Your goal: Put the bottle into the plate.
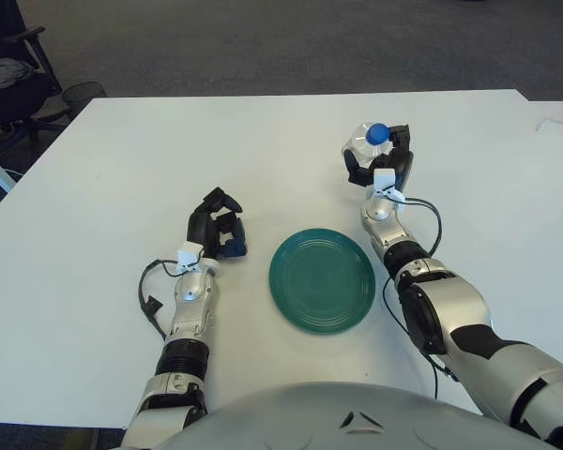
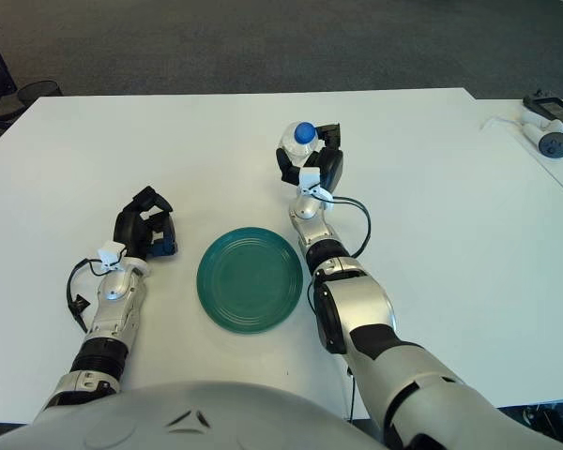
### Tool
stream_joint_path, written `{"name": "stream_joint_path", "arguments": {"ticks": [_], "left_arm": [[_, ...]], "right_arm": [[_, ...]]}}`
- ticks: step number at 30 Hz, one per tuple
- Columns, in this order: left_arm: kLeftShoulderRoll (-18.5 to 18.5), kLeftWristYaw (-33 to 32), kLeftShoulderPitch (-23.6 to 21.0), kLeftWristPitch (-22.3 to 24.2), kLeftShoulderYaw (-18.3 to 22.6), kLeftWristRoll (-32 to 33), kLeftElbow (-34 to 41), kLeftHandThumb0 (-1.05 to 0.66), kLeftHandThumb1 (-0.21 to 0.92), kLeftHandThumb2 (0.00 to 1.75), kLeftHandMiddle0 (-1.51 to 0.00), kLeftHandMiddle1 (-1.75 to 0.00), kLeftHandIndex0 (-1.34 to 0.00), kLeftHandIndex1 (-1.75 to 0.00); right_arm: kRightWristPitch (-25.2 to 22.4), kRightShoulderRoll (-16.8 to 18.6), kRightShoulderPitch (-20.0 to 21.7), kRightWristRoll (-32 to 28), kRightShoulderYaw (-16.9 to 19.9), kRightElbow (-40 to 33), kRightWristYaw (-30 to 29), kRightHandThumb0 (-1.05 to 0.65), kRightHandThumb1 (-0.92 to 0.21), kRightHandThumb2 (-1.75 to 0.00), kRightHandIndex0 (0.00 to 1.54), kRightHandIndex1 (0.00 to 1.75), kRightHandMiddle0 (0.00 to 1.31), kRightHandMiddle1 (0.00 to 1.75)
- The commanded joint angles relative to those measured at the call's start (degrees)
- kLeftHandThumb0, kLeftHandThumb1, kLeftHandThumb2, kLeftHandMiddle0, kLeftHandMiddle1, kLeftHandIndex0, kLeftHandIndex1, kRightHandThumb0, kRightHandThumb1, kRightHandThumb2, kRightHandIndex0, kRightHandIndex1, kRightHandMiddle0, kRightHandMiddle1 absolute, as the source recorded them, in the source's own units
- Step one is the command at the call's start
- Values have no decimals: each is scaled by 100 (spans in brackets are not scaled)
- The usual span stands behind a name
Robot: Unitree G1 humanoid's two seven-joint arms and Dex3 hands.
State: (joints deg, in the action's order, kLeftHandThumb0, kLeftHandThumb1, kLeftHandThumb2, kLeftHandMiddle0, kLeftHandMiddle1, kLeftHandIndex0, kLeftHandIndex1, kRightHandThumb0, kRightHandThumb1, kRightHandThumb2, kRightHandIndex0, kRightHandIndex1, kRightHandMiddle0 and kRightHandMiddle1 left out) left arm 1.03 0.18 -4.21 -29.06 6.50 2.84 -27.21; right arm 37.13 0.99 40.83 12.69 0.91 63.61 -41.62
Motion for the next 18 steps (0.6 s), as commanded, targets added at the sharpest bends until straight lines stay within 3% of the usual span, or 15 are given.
{"name": "stream_joint_path", "arguments": {"ticks": [1,5,8,10,13,18], "left_arm": [[20,-12,123,136,7,19,-284,-60,5,165,-129,-175,-84,-175],[25,-37,141,165,-4,-9,-255,-60,5,165,-129,-175,-84,-175],[29,-77,141,148,-16,-58,-260,-60,5,165,-128,-175,-84,-175],[28,-90,145,144,-25,-83,-262,-60,5,165,-128,-175,-84,-175],[36,-124,158,142,-40,-123,-251,-60,4,165,-128,-175,-84,-175],[63,-183,166,157,-53,-181,-226,-60,4,166,-129,-175,-85,-175]], "right_arm": [[281,-16,-138,-151,63,-288,282,-8,-22,-142,132,175,109,175],[387,35,-588,-113,-25,-1193,537,-9,-25,-139,131,175,107,175],[36,117,-1186,93,-223,-2462,753,-9,-25,-139,131,175,106,175],[-322,84,-1739,84,-465,-3527,1276,-9,-25,-139,131,175,106,175],[-636,-187,-2315,-74,-759,-4401,2096,-9,-25,-138,130,175,107,175],[-1096,-477,-3256,86,-1125,-5879,2799,-10,-27,-136,131,175,108,175]]}}
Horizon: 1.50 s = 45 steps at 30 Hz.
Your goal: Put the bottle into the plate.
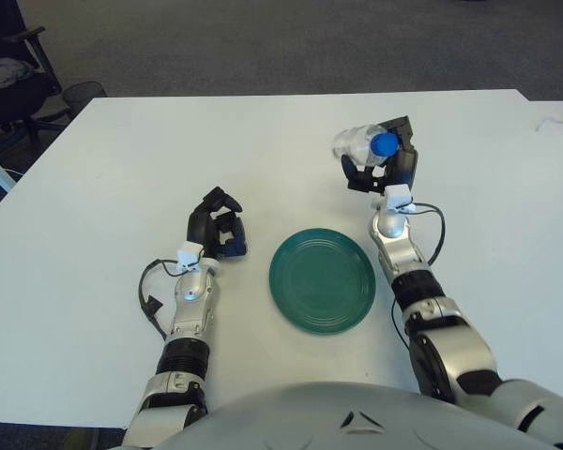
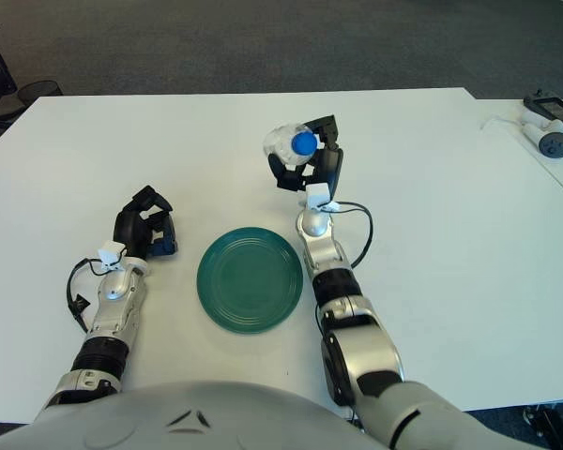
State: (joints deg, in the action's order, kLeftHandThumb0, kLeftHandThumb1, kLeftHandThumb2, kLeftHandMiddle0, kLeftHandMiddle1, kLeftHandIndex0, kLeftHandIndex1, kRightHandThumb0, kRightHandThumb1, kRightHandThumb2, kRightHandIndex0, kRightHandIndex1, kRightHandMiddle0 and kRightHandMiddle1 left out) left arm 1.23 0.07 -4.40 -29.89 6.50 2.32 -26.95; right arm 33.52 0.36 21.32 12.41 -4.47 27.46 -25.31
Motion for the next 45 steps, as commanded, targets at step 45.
{"name": "stream_joint_path", "arguments": {"ticks": [45], "left_arm": [[206,-273,181,461,-142,-155,-88,-61,3,167,-130,-175,-86,-175]], "right_arm": [[-868,-2058,-2187,570,-819,-3755,3912,-40,-62,-95,125,175,99,175]]}}
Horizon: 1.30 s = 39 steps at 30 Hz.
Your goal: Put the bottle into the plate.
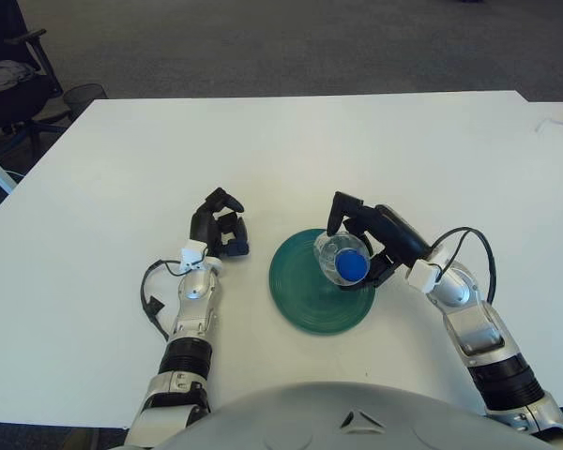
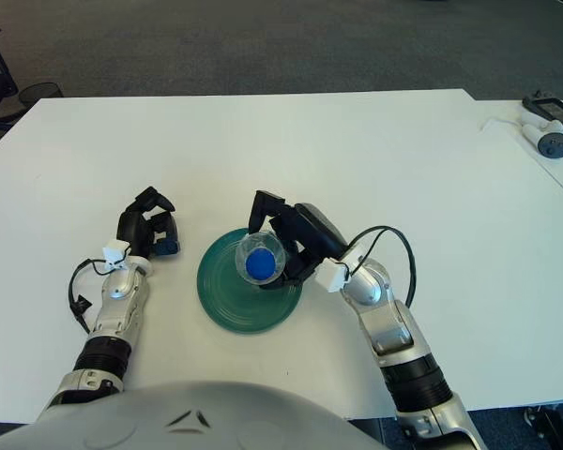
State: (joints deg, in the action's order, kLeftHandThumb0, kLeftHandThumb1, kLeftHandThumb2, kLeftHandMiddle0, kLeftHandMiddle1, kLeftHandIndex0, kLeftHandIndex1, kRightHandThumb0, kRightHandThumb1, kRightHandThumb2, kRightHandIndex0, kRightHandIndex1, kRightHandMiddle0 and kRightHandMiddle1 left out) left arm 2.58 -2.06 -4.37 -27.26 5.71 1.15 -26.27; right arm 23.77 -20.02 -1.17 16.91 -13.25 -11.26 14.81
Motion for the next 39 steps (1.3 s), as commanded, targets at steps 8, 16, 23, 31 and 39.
{"name": "stream_joint_path", "arguments": {"ticks": [8,16,23,31,39], "left_arm": [[80,-56,194,194,-82,-19,-128,-60,4,166,-129,-175,-85,-175],[77,0,217,263,-85,42,-83,-60,4,165,-129,-175,-84,-175],[65,-48,227,309,-95,16,-59,-60,4,165,-128,-175,-84,-175],[60,-43,222,313,-95,42,-63,-60,4,166,-128,-175,-84,-175],[30,4,186,233,-87,68,-139,-60,3,166,-128,-175,-85,-175]], "right_arm": [[17,-49,69,107,68,143,-27,-40,-62,-95,128,175,103,175],[-12,-47,89,152,72,182,-29,-40,-62,-94,131,175,106,175],[-65,-43,96,144,68,213,-8,-39,-62,-95,130,175,105,175],[-152,-46,117,143,71,229,2,-41,-62,-94,130,175,105,175],[-248,-41,149,153,56,257,13,-41,-63,-94,129,175,103,175]]}}
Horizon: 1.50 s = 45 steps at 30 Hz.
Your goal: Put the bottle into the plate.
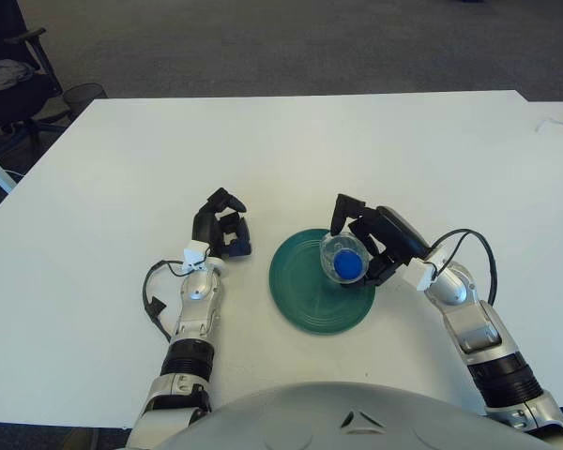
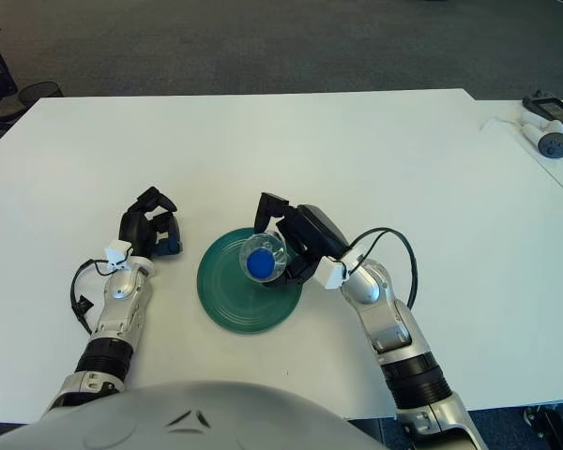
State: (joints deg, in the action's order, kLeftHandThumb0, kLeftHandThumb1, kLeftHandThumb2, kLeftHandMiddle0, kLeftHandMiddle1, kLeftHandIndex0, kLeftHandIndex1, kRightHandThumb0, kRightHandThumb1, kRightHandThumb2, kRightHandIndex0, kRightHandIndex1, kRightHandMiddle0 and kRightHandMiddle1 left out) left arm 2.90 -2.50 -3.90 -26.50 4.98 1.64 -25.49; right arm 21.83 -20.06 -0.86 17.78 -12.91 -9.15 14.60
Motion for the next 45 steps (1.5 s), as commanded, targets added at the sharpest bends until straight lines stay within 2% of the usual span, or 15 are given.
{"name": "stream_joint_path", "arguments": {"ticks": [1,13,18,24,35,37,39,45], "left_arm": [[-4,46,138,151,-14,17,-222,-60,3,167,-128,-175,-85,-175],[-16,68,114,197,-5,67,-238,-61,2,168,-129,-175,-86,-175],[-9,50,108,158,3,62,-247,-61,2,168,-129,-175,-86,-175],[-17,-17,112,108,-18,-30,-247,-61,2,168,-129,-175,-86,-175],[0,-44,159,210,-45,-57,-153,-61,2,168,-129,-175,-86,-175],[7,-25,167,228,-46,-35,-137,-61,2,168,-129,-175,-86,-175],[9,-9,170,243,-45,-16,-129,-61,2,168,-129,-175,-86,-175],[28,-6,191,297,-55,1,-80,-61,2,168,-129,-175,-86,-175]], "right_arm": [[-59,-39,119,66,21,46,34,-41,-63,-94,129,175,103,175],[-139,22,248,39,-51,237,74,-41,-62,-94,128,175,99,175],[184,133,395,-82,-133,742,27,-45,-61,-89,125,175,94,175],[710,140,522,432,-185,1066,-428,-52,-65,-78,118,175,89,175],[1020,108,593,1377,-336,1356,-1151,-47,-67,-80,106,175,82,175],[1062,99,599,1463,-358,1394,-1239,-46,-52,-102,103,175,65,175],[1098,96,610,1532,-379,1432,-1322,-45,-47,-110,102,175,59,175],[1179,69,629,1682,-429,1514,-1505,-45,-43,-117,101,175,54,175]]}}
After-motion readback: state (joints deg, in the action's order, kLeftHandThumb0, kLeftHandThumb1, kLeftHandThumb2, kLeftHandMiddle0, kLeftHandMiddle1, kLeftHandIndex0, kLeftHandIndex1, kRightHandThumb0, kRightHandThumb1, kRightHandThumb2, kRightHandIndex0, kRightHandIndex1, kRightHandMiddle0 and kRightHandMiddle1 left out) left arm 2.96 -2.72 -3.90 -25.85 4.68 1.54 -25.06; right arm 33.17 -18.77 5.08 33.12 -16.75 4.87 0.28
